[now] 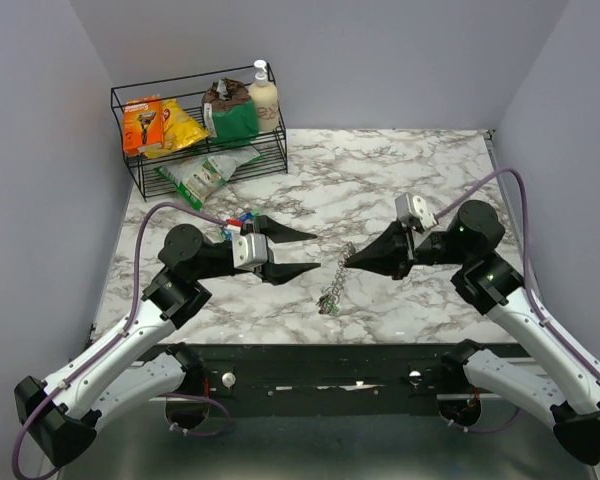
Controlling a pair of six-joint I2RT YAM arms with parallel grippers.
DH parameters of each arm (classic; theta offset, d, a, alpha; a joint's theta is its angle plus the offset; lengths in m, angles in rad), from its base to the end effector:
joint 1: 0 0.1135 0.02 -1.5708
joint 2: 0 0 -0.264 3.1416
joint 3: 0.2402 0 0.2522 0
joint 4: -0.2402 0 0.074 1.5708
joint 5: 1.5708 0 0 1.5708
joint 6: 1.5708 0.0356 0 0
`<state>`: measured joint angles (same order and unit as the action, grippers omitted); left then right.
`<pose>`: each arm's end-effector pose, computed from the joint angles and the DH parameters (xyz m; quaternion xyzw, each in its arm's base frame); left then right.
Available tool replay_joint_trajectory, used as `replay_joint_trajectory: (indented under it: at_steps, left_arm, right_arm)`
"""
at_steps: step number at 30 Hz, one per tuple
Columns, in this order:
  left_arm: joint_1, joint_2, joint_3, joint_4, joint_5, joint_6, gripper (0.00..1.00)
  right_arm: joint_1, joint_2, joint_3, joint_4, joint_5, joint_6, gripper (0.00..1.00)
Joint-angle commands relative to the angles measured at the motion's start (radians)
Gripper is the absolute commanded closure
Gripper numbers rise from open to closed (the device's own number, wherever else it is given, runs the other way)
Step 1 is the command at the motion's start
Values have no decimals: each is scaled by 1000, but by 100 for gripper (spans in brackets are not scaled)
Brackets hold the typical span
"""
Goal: Put the keys on the keyring
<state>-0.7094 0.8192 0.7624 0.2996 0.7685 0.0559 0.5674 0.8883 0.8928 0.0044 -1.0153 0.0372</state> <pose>0.1238 -0.1389 0.3763 0.4872 0.4198 -0.4531 0.6173 0.1448 0.1281 0.3803 -0.4944 0.5032 0.5115 0.4907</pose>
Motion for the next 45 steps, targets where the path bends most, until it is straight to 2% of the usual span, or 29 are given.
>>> replay_joint_trajectory:
  at_steps: [1, 3, 6, 10, 15, 19, 26, 33, 35, 36, 39, 42, 45]
  left_arm:
    - [-2, -12, 32, -36, 69, 47, 41]
    - [-2, -12, 32, -28, 96, 53, 41]
    - [-4, -14, 31, -11, 129, 62, 41]
    - [-4, -6, 34, 13, 204, 65, 43]
    - [-2, 23, 60, 39, 262, 55, 46]
    - [-2, 37, 72, 53, 273, 53, 51]
    - [-5, 61, 94, 79, 252, 21, 53]
    - [-4, 78, 77, 162, 196, -51, 53]
    - [-4, 84, 66, 196, 199, -111, 53]
    - [-7, 103, 61, 287, 224, -167, 53]
    - [-10, 132, 61, 373, 248, -252, 54]
    - [-25, 159, 75, 380, 253, -269, 55]
    - [-47, 178, 90, 377, 253, -268, 57]
  right_arm:
    - [-1, -93, -116, 218, -127, -157, 99]
    - [-1, -145, -167, 338, -173, -177, 99]
    - [-3, -186, -224, 419, -227, -223, 100]
    - [-1, -216, -232, 457, -299, -281, 99]
    - [-1, -210, -229, 517, -361, -264, 99]
    - [0, -200, -230, 592, -365, -212, 100]
    - [-1, -190, -226, 597, -319, -180, 99]
    - [-1, -187, -190, 591, -59, 19, 99]
    - [-1, -172, -186, 609, -26, 98, 99]
    - [-1, -149, -189, 711, -8, 186, 99]
    - [-1, -126, -212, 846, 10, 297, 99]
    - [-1, -109, -236, 937, 34, 360, 99]
    - [-1, -92, -236, 953, 27, 378, 99]
